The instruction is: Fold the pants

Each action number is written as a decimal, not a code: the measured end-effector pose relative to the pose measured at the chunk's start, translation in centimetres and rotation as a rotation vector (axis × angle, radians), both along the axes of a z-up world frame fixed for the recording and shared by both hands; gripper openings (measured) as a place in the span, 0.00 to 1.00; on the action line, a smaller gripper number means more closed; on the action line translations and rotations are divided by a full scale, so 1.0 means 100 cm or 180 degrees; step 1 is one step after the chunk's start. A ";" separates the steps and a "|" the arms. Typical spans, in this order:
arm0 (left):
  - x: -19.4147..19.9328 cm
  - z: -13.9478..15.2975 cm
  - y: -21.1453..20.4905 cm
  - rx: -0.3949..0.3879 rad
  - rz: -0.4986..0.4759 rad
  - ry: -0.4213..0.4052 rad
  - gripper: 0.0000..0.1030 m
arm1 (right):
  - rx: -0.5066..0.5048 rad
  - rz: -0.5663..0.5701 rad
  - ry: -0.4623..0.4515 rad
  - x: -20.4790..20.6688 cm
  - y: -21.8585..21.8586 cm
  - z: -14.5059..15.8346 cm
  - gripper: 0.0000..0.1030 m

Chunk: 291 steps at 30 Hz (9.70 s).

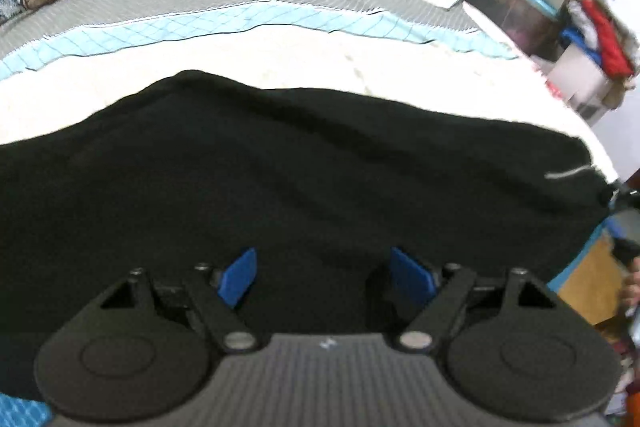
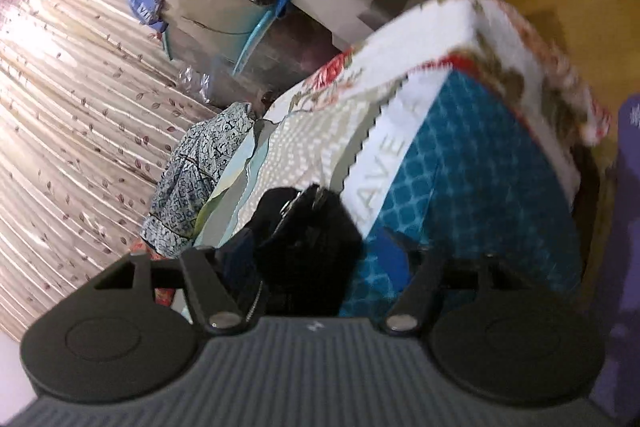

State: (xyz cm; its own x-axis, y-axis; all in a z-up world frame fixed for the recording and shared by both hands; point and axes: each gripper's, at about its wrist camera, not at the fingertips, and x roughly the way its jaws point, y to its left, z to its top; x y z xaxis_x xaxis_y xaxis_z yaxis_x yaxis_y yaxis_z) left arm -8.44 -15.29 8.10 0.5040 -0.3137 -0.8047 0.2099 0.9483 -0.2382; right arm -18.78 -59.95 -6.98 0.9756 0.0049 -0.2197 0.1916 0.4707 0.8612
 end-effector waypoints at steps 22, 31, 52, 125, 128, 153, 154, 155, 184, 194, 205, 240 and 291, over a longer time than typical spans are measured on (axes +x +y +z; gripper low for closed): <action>-0.008 0.000 0.030 -0.0386 0.0236 0.0143 0.72 | -0.2399 0.1158 -0.0456 -0.012 0.171 0.131 0.23; -0.030 0.008 0.069 -0.0359 0.0392 0.0081 0.72 | -0.3731 0.2476 0.0079 0.021 0.342 0.060 0.38; -0.113 0.014 0.241 -0.0493 0.1673 -0.0049 0.74 | -0.2472 0.2294 0.0416 0.019 0.341 0.073 0.50; -0.135 0.041 0.134 0.1186 0.1388 -0.0251 1.00 | -0.1643 0.2134 0.0596 -0.071 0.419 0.119 0.60; -0.137 0.038 0.131 0.1173 0.1360 -0.0187 1.00 | -0.1619 0.2108 0.0620 -0.074 0.419 0.119 0.64; -0.134 0.038 0.088 0.1251 0.1014 -0.0226 1.00 | -0.1629 0.1803 0.0663 -0.095 0.405 0.119 0.72; -0.131 0.039 0.083 0.1253 0.0972 -0.0228 1.00 | -0.1620 0.1763 0.0669 -0.097 0.403 0.119 0.72; -0.129 0.039 0.078 0.1256 0.0930 -0.0233 1.00 | -0.1608 0.1725 0.0674 -0.098 0.399 0.118 0.72; -0.114 -0.003 -0.004 0.1081 0.0073 0.0581 1.00 | -0.1171 0.1440 0.0893 -0.101 0.327 0.087 0.72; -0.119 -0.010 -0.015 0.1061 -0.0182 0.0678 1.00 | -0.1134 0.1380 0.0919 -0.102 0.325 0.085 0.72; -0.124 -0.015 -0.027 0.1099 -0.0449 0.0746 1.00 | -0.1123 0.1363 0.0935 -0.103 0.325 0.084 0.72; -0.140 0.014 0.291 -0.0348 0.2360 0.0268 1.00 | -0.2082 0.2213 0.0536 -0.049 0.444 0.114 0.70; -0.072 0.011 0.295 -0.0789 0.1863 -0.0847 0.11 | -0.1124 0.3552 0.0960 0.094 0.635 0.076 0.21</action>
State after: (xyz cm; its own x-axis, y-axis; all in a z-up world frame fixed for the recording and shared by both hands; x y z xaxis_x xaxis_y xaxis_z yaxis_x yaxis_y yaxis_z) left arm -15.65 14.22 9.18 0.8171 -0.0885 -0.5697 -0.2386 0.8476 -0.4739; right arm -9.35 3.60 0.62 0.3819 0.7056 -0.5969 -0.2993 0.7055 0.6424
